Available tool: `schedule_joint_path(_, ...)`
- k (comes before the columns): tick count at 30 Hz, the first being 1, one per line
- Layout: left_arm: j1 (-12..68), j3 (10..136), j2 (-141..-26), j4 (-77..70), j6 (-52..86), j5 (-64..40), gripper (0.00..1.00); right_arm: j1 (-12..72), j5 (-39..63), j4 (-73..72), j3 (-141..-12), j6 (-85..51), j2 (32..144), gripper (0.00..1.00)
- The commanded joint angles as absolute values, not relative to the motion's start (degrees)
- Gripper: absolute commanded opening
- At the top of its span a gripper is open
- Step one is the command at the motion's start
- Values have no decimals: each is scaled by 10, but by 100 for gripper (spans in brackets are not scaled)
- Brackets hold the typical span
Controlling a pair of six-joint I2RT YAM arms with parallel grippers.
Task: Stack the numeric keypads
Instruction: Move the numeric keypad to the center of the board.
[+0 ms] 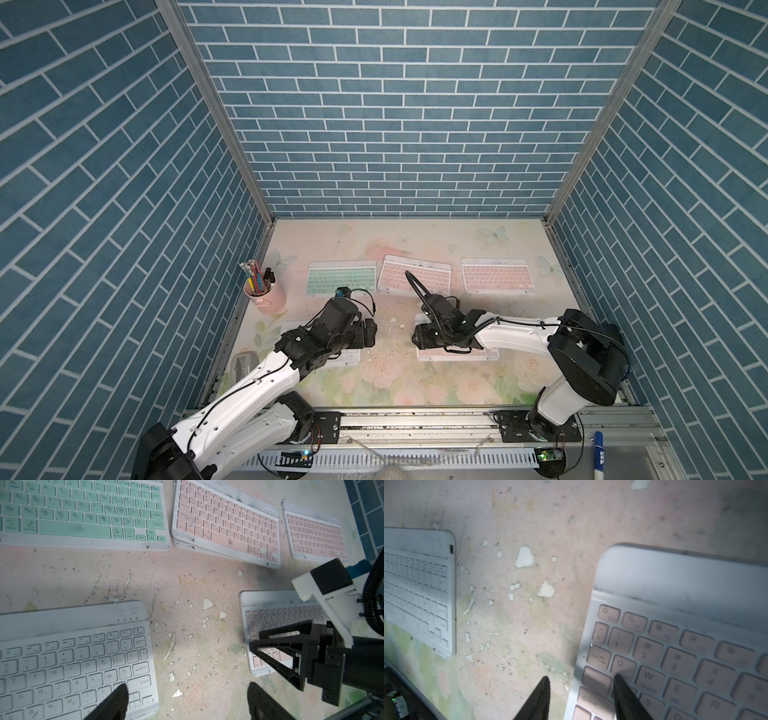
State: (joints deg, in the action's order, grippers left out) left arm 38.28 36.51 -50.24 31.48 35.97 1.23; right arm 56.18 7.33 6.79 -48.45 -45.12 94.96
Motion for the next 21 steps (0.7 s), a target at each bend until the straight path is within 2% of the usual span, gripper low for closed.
schedule_joint_path(1, 385, 383, -489, 349, 363, 25, 90, 588, 109, 97, -487, -502, 1002, 50)
schedule_joint_path(6, 385, 383, -480, 357, 366, 26, 90, 595, 132, 94, -534, -498, 1013, 50)
schedule_joint_path(12, 388, 380, -507, 338, 374, 6, 90, 563, 126, 163, -542, -455, 929, 50)
schedule_joint_path(21, 467, 384, -609, 249, 404, 17, 89, 369, 151, 268, -416, -365, 725, 51)
